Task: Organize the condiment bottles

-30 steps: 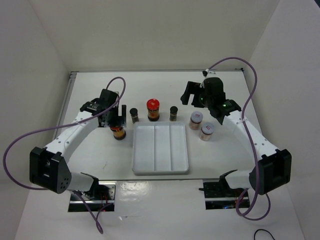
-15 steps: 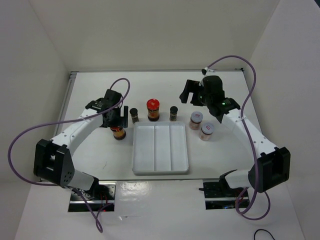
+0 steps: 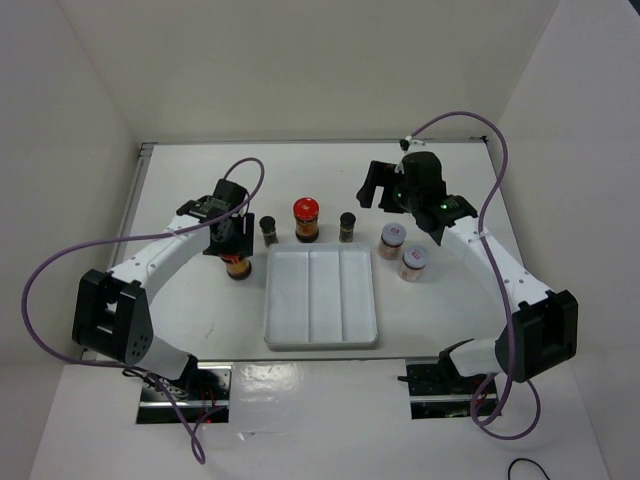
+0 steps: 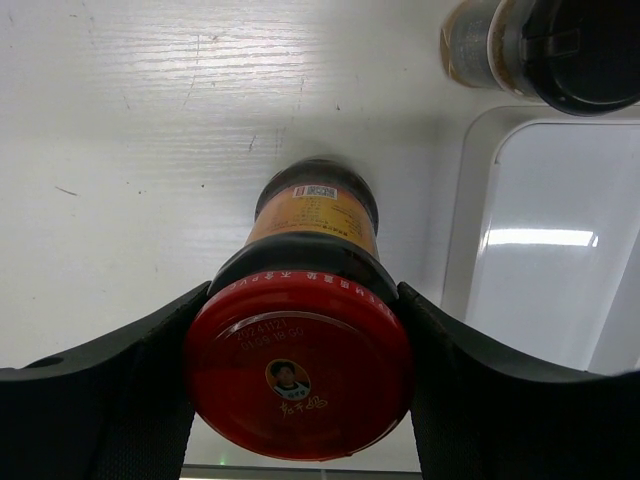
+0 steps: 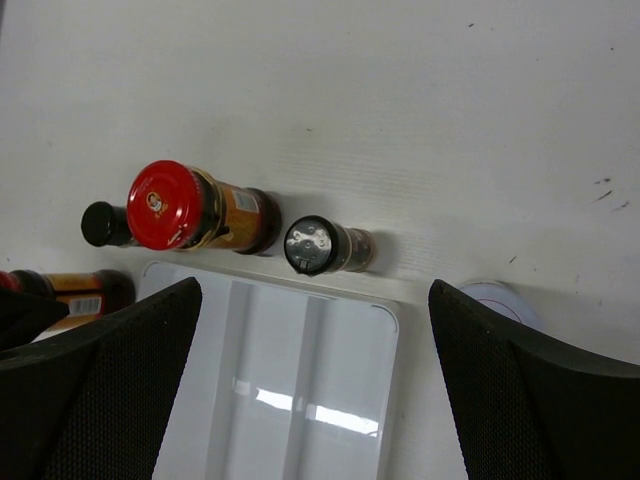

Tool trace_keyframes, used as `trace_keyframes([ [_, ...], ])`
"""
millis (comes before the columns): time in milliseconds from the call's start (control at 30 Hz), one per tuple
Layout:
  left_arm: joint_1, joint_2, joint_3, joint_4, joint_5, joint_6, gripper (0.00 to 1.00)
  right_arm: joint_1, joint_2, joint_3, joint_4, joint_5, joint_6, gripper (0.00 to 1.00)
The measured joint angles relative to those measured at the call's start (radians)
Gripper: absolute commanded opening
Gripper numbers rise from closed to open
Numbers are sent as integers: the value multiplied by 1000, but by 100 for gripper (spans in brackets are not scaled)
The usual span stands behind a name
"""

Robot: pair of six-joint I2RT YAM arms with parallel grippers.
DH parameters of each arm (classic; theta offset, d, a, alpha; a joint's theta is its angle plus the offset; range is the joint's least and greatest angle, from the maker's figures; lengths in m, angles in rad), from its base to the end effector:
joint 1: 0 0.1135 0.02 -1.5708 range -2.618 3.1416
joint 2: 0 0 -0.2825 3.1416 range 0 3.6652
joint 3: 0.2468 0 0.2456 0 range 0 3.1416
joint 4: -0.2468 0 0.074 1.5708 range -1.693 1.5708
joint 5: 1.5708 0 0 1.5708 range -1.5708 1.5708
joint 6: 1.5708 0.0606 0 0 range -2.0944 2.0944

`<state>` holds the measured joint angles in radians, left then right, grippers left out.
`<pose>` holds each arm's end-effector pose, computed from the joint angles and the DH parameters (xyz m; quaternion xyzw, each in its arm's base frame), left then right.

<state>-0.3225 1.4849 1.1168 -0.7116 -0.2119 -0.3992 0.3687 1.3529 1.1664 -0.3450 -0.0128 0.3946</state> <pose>0.2908 -0.0838 0.2477 -0.0627 0.9629 0.0106 0.2624 0.2983 0.1161 0.3359 0.0081 0.8679 0.1901 0.4588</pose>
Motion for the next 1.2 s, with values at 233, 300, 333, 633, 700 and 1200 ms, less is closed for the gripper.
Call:
trace_keyframes([
  [233, 0, 0, 0, 0, 0, 0, 61, 0, 12, 0, 0, -2, 0, 99],
  [300, 0, 0, 0, 0, 0, 0, 55, 0, 15, 0, 0, -2, 0, 99],
  [333, 0, 0, 0, 0, 0, 0, 54, 0, 16, 0, 0, -2, 0, 99],
  [633, 0, 0, 26, -56, 1, 6, 49, 4, 47, 0, 0, -2, 1, 99],
  [700, 0, -2, 46, -79, 7, 8, 49, 10, 59, 0, 0, -3, 1, 99],
  [1200, -81, -19, 214, -193, 76, 37, 44, 41, 130, 25, 1, 1, 5, 99],
])
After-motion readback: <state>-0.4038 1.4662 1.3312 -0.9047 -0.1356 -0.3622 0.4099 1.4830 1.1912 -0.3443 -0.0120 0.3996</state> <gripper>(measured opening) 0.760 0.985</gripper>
